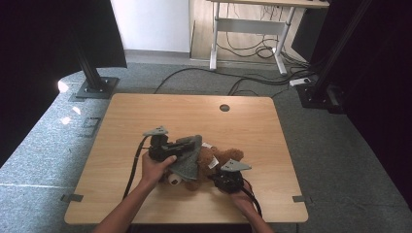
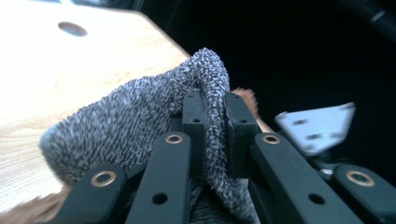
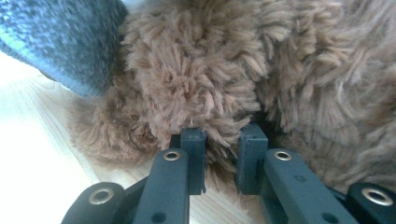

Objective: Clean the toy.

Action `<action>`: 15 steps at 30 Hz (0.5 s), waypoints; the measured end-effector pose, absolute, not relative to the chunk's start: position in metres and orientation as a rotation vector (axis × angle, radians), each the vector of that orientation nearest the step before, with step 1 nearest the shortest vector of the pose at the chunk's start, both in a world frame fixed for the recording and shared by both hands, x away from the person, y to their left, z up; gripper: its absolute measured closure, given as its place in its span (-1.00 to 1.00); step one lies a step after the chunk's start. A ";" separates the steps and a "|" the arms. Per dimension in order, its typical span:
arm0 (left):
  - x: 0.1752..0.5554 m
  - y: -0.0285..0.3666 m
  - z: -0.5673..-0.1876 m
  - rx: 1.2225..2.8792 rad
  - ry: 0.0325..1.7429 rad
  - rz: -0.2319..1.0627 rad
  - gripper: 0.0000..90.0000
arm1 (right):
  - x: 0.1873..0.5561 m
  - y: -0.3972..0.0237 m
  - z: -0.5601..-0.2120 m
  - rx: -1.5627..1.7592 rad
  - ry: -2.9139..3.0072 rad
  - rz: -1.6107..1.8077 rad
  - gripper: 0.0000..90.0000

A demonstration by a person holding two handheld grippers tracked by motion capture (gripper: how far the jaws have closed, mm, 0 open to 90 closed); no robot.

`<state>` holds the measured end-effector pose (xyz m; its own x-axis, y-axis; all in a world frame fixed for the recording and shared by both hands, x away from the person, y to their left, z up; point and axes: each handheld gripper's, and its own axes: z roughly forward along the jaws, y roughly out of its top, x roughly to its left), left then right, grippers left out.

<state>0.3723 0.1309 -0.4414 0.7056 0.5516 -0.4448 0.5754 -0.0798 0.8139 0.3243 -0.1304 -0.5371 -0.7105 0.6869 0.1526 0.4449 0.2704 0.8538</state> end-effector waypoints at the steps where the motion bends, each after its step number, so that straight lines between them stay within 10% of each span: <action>1: 0.373 0.128 -0.443 1.744 0.917 0.004 0.79 | 0.324 -0.131 -0.537 1.047 2.296 1.414 0.72; 15: 0.348 0.211 -0.459 1.709 1.068 0.109 0.80 | 0.320 -0.130 -0.540 1.040 2.303 1.377 0.76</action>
<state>0.3483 0.2115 -0.4589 0.5944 0.6906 -0.4119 0.5935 -0.0311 0.8042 0.3202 -0.1297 -0.5395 -0.7085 0.6933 0.1316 0.4438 0.2929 0.8469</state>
